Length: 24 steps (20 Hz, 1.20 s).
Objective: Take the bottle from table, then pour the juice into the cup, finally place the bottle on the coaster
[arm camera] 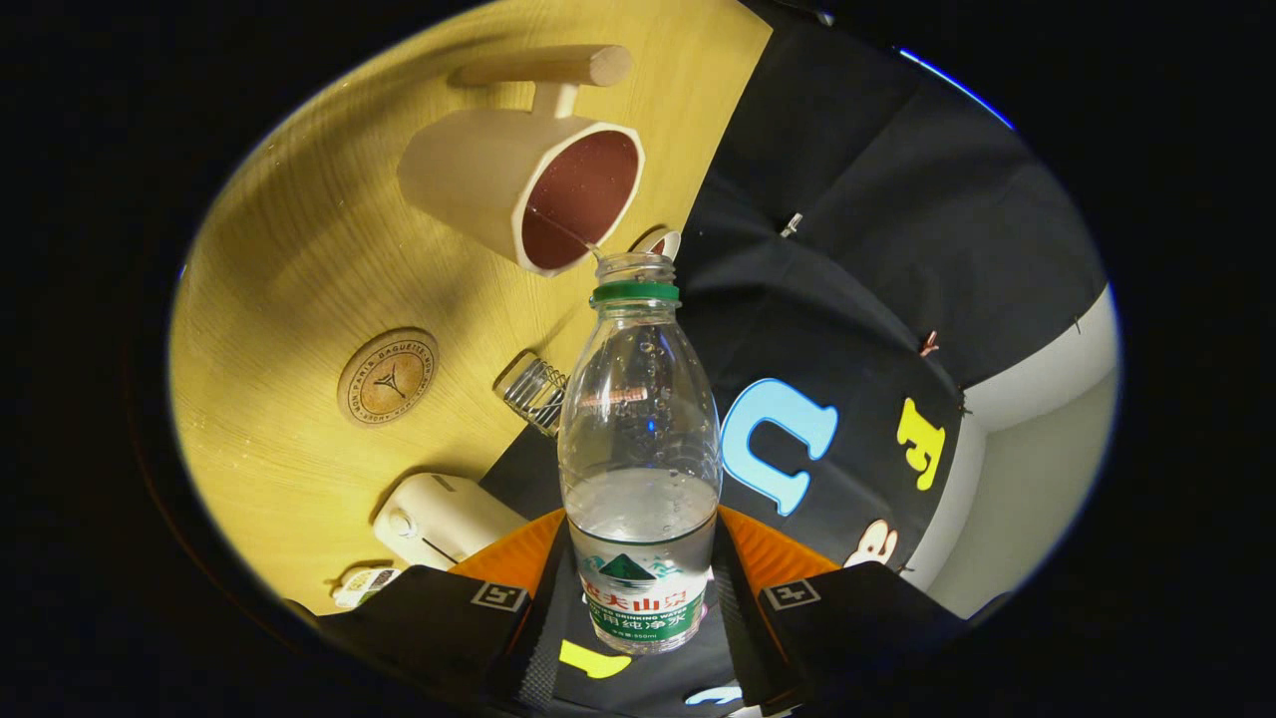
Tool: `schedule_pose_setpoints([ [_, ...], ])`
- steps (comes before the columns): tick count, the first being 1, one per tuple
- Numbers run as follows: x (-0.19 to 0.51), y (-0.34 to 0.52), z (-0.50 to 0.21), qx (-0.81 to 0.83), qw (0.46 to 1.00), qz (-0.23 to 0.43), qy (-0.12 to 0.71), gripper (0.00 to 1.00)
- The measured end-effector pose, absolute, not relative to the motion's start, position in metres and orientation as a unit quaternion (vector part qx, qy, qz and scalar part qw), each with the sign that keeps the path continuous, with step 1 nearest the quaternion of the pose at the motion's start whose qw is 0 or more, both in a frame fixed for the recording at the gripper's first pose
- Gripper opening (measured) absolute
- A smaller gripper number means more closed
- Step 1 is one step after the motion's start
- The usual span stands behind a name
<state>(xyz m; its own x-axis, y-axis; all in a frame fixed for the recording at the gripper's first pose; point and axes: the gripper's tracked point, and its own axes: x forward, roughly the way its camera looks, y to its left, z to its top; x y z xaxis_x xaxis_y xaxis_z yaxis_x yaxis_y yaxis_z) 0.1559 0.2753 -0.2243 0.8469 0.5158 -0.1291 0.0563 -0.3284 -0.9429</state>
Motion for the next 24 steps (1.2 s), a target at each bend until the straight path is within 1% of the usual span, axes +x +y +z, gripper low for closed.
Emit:
schedule_pose_setpoints([
  [5, 0.156, 0.28, -0.217, -0.795, 0.532, 0.211, -0.2, 0.7],
  [9, 0.163, 0.279, -0.209, -0.796, 0.532, 0.202, -0.207, 0.7],
  [19, 0.162, 0.28, -0.208, -0.794, 0.528, 0.209, -0.216, 0.7],
  [21, 0.163, 0.279, -0.21, -0.785, 0.541, 0.213, -0.213, 0.7],
  [24, 0.165, 0.266, -0.226, -0.745, 0.602, 0.229, -0.171, 0.7],
])
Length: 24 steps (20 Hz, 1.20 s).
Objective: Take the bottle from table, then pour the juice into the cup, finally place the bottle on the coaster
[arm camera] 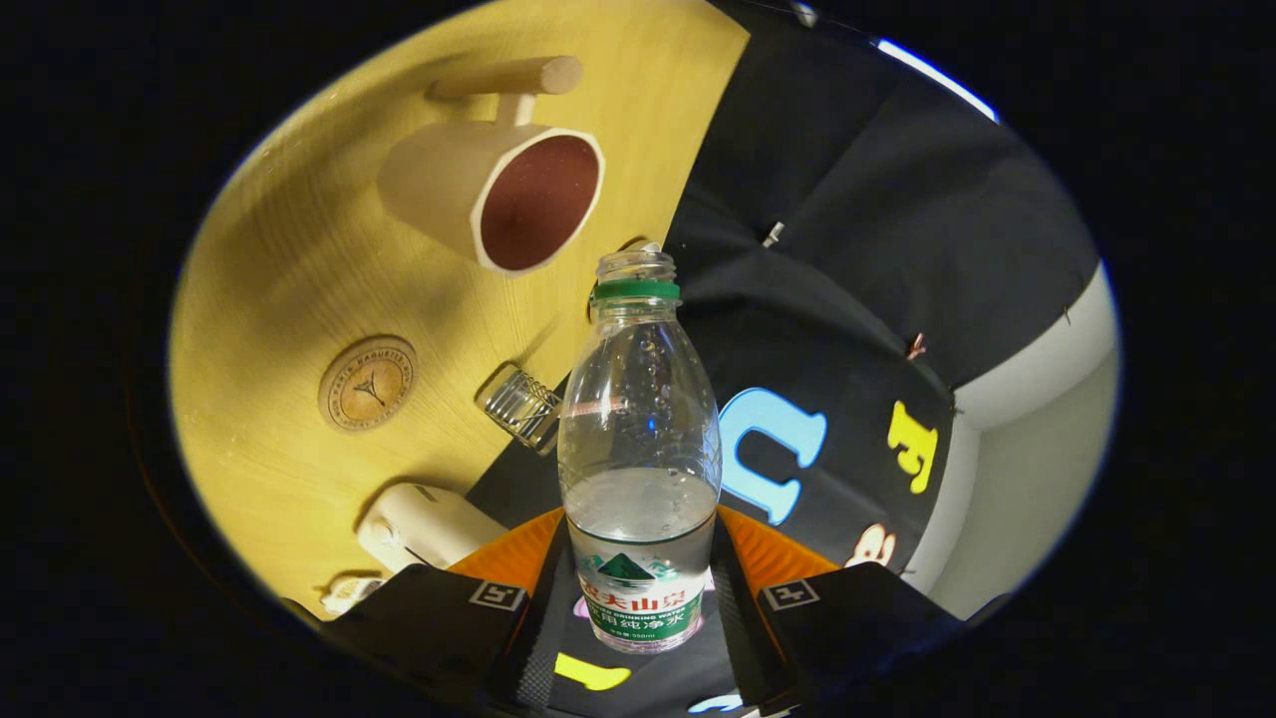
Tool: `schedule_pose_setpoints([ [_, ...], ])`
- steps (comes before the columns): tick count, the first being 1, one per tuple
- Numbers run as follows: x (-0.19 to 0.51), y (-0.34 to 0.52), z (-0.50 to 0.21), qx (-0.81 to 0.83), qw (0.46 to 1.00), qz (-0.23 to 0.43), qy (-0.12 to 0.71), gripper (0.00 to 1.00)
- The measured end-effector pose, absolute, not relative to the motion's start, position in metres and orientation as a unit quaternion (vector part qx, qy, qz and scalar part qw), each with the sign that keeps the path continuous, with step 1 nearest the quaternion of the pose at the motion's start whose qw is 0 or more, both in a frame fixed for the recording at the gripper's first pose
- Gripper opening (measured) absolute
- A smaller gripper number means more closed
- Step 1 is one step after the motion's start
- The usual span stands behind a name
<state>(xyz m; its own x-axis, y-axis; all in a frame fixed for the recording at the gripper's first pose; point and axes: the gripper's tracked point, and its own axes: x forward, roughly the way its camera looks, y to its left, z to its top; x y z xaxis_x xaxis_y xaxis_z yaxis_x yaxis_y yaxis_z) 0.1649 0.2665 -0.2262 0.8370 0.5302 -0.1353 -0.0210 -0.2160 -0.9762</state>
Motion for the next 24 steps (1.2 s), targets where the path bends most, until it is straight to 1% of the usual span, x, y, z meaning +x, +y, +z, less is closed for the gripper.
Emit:
schedule_pose_setpoints([
  [3, 0.165, 0.257, -0.246, -0.682, 0.683, 0.236, -0.115, 0.71],
  [6, 0.153, 0.266, -0.257, -0.581, 0.767, 0.262, -0.072, 0.71],
  [10, 0.141, 0.278, -0.242, -0.456, 0.844, 0.277, -0.053, 0.71],
  [14, 0.136, 0.289, -0.232, -0.277, 0.912, 0.301, -0.013, 0.71],
  [16, 0.138, 0.294, -0.222, -0.171, 0.932, 0.318, 0.009, 0.71],
  [19, 0.156, 0.289, -0.2, -0.053, 0.948, 0.313, 0.016, 0.71],
  [24, 0.173, 0.283, -0.193, 0.087, 0.946, 0.312, 0.017, 0.73],
])
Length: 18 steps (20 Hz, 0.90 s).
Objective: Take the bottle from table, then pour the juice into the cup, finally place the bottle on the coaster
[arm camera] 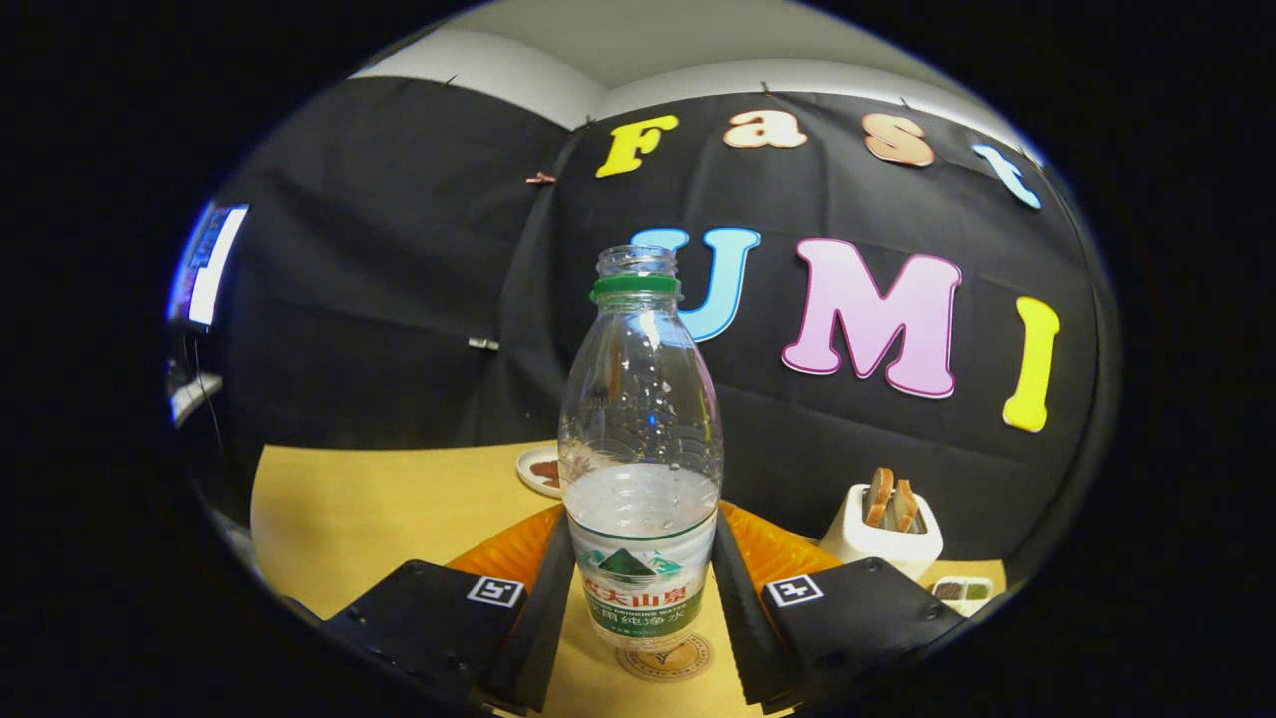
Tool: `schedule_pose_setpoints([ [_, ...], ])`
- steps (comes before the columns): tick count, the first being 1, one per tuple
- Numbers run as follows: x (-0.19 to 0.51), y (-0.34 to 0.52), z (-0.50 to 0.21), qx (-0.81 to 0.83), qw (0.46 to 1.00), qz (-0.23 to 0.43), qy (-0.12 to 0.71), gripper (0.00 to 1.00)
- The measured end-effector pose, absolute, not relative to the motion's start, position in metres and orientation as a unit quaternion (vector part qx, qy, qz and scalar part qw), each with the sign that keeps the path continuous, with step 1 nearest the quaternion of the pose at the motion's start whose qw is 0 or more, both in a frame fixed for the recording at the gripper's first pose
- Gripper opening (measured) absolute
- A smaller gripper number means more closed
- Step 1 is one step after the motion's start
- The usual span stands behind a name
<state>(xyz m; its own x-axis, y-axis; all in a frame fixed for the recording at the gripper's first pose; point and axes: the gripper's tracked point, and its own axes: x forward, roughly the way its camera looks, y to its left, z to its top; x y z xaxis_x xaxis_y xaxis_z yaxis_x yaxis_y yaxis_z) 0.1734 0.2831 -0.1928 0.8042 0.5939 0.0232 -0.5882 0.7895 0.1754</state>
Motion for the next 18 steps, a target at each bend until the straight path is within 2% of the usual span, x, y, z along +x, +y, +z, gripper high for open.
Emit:
schedule_pose_setpoints([
  [6, 0.196, 0.288, -0.222, 0.157, 0.938, 0.305, 0.044, 0.74],
  [18, 0.223, 0.286, -0.302, 0.148, 0.946, 0.268, 0.103, 0.75],
])
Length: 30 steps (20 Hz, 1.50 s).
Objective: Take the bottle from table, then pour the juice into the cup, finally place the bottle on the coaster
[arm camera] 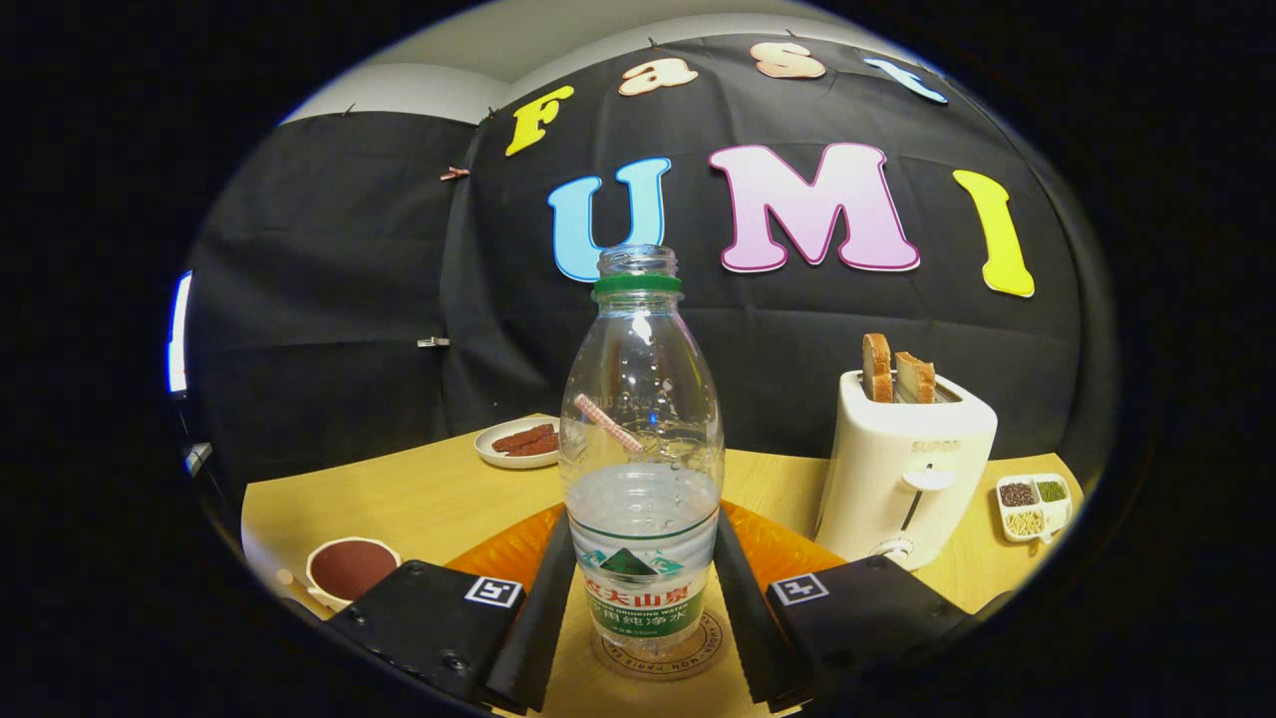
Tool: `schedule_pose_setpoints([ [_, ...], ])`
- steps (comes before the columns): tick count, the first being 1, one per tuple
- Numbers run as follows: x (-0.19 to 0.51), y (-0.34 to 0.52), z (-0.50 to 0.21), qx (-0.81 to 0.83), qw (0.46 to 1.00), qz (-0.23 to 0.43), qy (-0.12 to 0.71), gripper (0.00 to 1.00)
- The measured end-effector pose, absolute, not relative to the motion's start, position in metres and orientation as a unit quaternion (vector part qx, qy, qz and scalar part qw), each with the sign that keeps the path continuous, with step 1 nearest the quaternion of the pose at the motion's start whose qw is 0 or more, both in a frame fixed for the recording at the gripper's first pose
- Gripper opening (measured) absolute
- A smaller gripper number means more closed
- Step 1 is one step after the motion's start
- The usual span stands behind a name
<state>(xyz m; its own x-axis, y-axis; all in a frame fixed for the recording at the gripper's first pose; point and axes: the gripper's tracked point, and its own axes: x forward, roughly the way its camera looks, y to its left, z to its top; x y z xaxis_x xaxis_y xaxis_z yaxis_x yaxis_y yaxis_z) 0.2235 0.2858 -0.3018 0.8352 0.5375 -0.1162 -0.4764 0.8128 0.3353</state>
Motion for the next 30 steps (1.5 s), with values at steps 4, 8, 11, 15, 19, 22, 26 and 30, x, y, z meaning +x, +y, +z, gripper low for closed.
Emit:
schedule_pose_setpoints([
  [4, 0.225, 0.29, -0.319, 0.15, 0.944, 0.265, 0.124, 0.75],
  [8, 0.226, 0.287, -0.325, 0.154, 0.945, 0.258, 0.129, 0.77],
  [11, 0.217, 0.291, -0.34, 0.139, 0.942, 0.263, 0.153, 0.79],
  [15, 0.21, 0.291, -0.347, 0.131, 0.942, 0.264, 0.159, 0.96],
  [19, 0.205, 0.292, -0.348, 0.139, 0.94, 0.265, 0.165, 0.99],
  [22, 0.199, 0.29, -0.348, 0.135, 0.941, 0.265, 0.163, 0.99],
  [26, 0.19, 0.282, -0.349, 0.133, 0.941, 0.266, 0.165, 0.99],
  [30, 0.177, 0.273, -0.336, 0.131, 0.941, 0.27, 0.157, 0.99],
])
